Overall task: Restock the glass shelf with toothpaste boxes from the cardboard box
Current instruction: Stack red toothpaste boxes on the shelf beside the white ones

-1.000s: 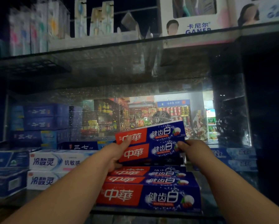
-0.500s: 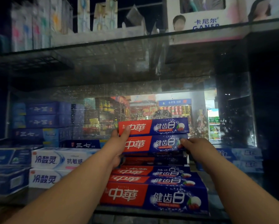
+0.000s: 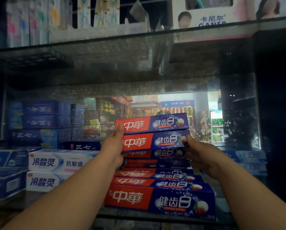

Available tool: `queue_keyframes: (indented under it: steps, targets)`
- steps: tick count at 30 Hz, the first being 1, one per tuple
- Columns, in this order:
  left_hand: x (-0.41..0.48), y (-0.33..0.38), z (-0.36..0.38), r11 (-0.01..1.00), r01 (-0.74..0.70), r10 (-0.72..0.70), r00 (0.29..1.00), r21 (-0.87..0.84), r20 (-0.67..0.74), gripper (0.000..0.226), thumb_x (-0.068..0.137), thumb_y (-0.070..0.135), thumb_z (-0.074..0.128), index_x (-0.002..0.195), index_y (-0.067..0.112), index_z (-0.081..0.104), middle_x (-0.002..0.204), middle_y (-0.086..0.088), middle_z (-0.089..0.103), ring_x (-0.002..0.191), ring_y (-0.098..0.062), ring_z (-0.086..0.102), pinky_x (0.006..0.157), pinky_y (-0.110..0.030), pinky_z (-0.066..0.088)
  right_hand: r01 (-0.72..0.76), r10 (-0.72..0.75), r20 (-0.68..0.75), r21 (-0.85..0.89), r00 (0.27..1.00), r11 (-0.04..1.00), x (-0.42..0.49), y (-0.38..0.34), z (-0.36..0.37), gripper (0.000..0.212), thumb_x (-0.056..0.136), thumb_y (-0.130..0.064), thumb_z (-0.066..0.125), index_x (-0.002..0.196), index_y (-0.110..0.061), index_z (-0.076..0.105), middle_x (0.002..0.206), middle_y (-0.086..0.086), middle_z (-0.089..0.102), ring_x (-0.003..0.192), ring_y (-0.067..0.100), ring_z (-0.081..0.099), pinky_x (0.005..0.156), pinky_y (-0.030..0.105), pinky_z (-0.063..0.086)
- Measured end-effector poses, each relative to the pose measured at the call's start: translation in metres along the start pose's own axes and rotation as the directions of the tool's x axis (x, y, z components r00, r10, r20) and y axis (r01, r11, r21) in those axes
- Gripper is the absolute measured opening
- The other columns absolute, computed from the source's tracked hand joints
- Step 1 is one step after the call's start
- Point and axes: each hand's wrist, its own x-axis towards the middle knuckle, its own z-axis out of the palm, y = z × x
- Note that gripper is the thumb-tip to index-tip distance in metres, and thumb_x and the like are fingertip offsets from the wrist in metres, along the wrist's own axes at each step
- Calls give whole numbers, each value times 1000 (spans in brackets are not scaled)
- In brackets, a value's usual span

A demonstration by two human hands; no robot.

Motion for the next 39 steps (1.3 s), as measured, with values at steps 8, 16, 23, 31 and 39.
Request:
queue_keyframes:
  steps: [8, 16, 23, 31, 39]
  targets:
    - [-3, 17, 6, 998, -11, 8, 999, -57, -44, 34, 93, 47, 51, 83, 15, 54, 71, -5, 67, 51, -19, 65, 49, -31, 51, -75, 110, 55, -437, 992, 896, 1, 5, -6, 20, 83, -15, 66, 102, -16, 70, 106, 8, 69, 100, 26, 64, 95, 42, 51]
    - [-7, 15, 5, 999, -14, 11, 999, -51, -52, 32, 94, 45, 50, 82, 16, 52, 75, -5, 65, 60, -21, 64, 53, -33, 51, 23, 145, 99, -892, 984, 451, -7, -5, 8, 47, 92, -38, 60, 132, -14, 55, 137, 6, 55, 121, 21, 53, 86, 22, 39]
    - [-4, 10, 4, 999, -5, 3, 998, -39, -69, 30, 93, 46, 51, 83, 18, 54, 77, -5, 66, 64, -21, 63, 53, -33, 49, 80, 131, 180, -834, 975, 546, -5, 2, 7, 56, 91, -35, 63, 140, -18, 43, 139, 5, 53, 119, 20, 53, 87, 21, 37]
    - [-3, 10, 6, 999, -6, 3, 997, -35, -72, 31, 93, 47, 52, 87, 17, 55, 77, -5, 67, 64, -21, 65, 52, -32, 50, 160, -53, 180, -655, 982, 738, 5, 12, -3, 61, 78, -23, 79, 120, -22, 35, 99, -15, 52, 79, -2, 55, 55, 8, 42]
    - [3, 1, 3, 1000, 0, 0, 998, -2, -68, 32, 92, 49, 52, 96, 17, 56, 82, -6, 68, 67, -23, 66, 56, -34, 53, 107, 114, 222, -783, 968, 613, 4, 19, -5, 42, 97, -19, 54, 135, -24, 37, 108, -1, 46, 91, 15, 51, 80, 26, 41]
